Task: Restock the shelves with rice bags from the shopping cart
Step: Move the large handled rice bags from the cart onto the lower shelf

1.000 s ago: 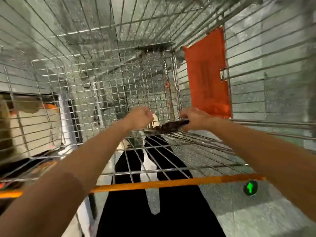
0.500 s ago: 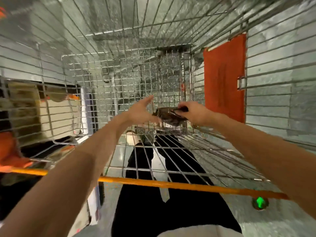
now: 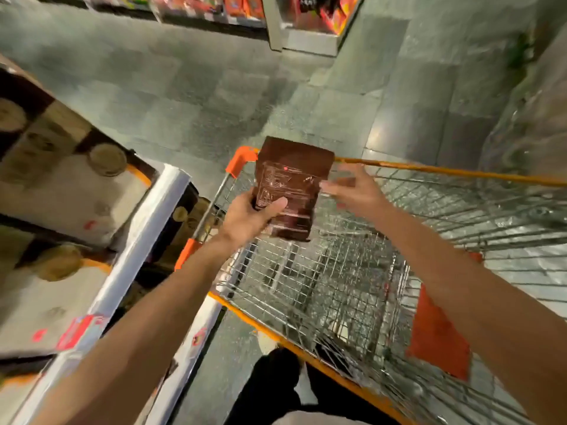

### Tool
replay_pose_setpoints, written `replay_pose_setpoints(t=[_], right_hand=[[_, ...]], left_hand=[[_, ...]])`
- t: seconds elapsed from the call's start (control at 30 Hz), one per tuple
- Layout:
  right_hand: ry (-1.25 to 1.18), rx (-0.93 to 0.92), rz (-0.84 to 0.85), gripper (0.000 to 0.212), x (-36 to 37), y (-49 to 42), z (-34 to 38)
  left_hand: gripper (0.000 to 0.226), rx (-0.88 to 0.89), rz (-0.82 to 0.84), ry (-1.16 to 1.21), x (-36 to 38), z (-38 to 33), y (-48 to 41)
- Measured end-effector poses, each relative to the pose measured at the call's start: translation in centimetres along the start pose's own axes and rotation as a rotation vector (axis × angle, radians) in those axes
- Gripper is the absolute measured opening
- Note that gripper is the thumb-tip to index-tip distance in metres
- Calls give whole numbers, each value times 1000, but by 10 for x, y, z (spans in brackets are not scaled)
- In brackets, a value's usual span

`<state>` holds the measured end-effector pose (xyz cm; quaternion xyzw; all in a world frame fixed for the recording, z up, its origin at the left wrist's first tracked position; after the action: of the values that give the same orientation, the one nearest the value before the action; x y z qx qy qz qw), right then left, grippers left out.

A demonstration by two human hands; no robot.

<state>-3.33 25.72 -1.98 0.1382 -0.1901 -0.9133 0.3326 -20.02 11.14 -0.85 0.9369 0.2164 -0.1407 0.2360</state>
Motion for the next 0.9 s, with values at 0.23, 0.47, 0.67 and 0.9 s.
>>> replay_pose_setpoints(t=[0.23, 0.47, 0.67, 0.9], right_hand=[[-129, -141, 265, 58, 124, 35, 92], [-535, 38, 809, 53, 210, 80, 181], [-651, -20, 923, 50, 266, 108, 253], [-73, -521, 737, 18, 279, 148, 341]], left_hand=[[38, -33, -302, 387, -82, -29, 51], [38, 136, -288, 358, -192, -52, 120], [60, 101, -523, 323, -272, -92, 179], [24, 236, -550, 311, -332, -136, 245]])
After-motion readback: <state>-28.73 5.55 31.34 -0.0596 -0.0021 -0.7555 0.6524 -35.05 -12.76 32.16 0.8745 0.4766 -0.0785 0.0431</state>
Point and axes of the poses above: each hand's wrist, its own y-axis away from the middle knuckle, its own x-axis out of the palm, z = x × y, the point moved 2 cm from there along -y, towards the middle knuckle, and after that the axes turned 2 degrees about -y, right-handed, at the moved point
